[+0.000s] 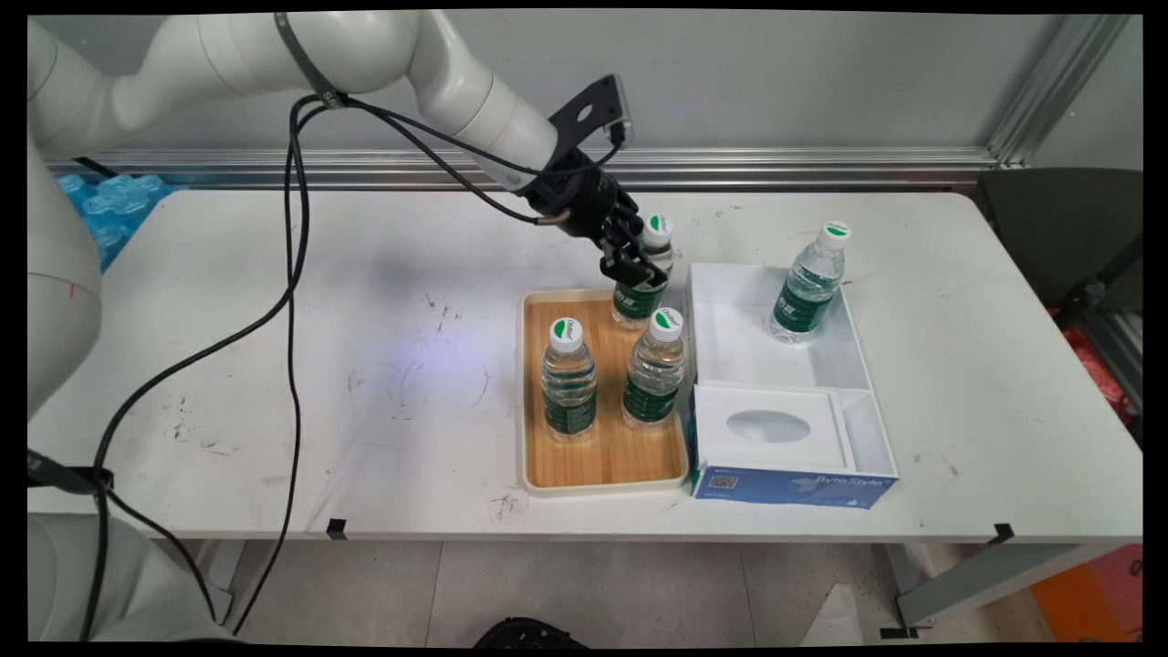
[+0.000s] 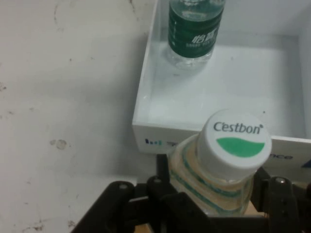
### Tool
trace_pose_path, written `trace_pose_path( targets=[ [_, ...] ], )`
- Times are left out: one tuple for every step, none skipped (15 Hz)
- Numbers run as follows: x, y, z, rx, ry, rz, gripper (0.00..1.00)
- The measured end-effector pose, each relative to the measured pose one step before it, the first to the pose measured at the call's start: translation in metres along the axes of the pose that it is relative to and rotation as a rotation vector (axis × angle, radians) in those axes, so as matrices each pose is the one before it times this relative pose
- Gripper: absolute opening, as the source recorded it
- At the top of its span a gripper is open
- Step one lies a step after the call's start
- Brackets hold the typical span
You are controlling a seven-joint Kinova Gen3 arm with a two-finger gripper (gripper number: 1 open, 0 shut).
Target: Place the picked object on the tray
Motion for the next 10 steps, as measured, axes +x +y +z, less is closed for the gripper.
trace_pose_path(
  targets=[
    [-0.00051, -0.00027, 0.00105, -0.00064, -0.00090, -0.00090, 0.00],
    [-0.00096, -0.00038, 0.00194, -0.00144, -0.00176, -0.00231, 0.00],
    [-0.00058, -0.00027, 0.00135, -0.00085, -0.00085, -0.00149, 0.00],
    [-0.00062, -0.00015, 0.00146, -0.00125, -0.00089, -0.00187, 0.00],
    [-0.00052, -0.00015, 0.00119, -0.00092, -0.00097, -0.00148, 0.00],
    [-0.00047, -0.00013, 0.00118, -0.00117, -0.00055, -0.00166, 0.00],
    [-0.00051, -0.00008, 0.00097, -0.00095, -0.00078, -0.00125, 0.00],
    [-0.00045, 0.00000, 0.00083, -0.00108, -0.00066, -0.00066, 0.00],
    [-0.00037, 0.00006, 0.00065, -0.00108, -0.00056, -0.00051, 0.00],
    [-0.00025, 0.00010, 0.00057, -0.00096, -0.00052, 0.00044, 1.00]
  ],
)
